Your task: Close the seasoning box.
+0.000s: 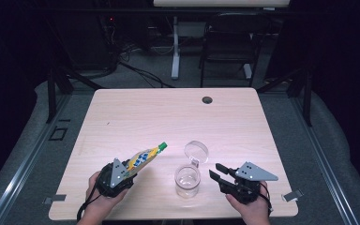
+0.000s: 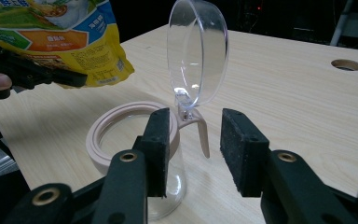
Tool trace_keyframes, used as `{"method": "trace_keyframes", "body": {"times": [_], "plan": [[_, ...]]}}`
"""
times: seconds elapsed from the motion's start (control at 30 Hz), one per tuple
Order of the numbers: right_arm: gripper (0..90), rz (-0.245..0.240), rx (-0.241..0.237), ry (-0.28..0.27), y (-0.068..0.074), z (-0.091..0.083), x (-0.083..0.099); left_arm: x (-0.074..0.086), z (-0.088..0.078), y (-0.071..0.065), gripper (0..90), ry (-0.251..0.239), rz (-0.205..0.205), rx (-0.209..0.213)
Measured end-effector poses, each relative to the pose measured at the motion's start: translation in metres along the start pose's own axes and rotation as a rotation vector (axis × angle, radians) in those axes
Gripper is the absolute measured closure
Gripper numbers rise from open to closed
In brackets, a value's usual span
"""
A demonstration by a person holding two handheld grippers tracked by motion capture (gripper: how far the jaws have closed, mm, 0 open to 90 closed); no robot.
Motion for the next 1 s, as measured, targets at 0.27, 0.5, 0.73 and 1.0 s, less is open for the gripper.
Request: {"method": "trace_keyframes", "body": {"times": [0.27, 0.5, 0.73, 1.0], "plan": [[66.3, -0.029, -0.002, -0.007, 0.007, -0.004, -0.002, -0.001, -0.004, 0.002, 55.8, 0.003, 0.038, -0.04], [67.3, -0.049, -0.008, -0.007, 0.012, -0.004, -0.003, -0.002, -0.004, 0.0, 55.8, 0.007, 0.058, -0.05], [67.3, -0.059, -0.021, -0.004, 0.016, -0.002, -0.003, -0.002, -0.002, -0.003, 55.8, 0.015, 0.084, -0.062], [67.0, -0.08, -0.04, 0.017, 0.024, 0.004, -0.001, -0.004, -0.003, -0.006, 55.8, 0.024, 0.137, -0.107]]}}
Point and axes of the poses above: each handheld gripper's, and its own axes: z roughly forward along the jaws, x roughly out of its underside, y roughly to its left, the point moved 10 cm from there along z, roughly forward along the jaws, and after that the axes turned 13 degrees about y, right-handed, at the moved point
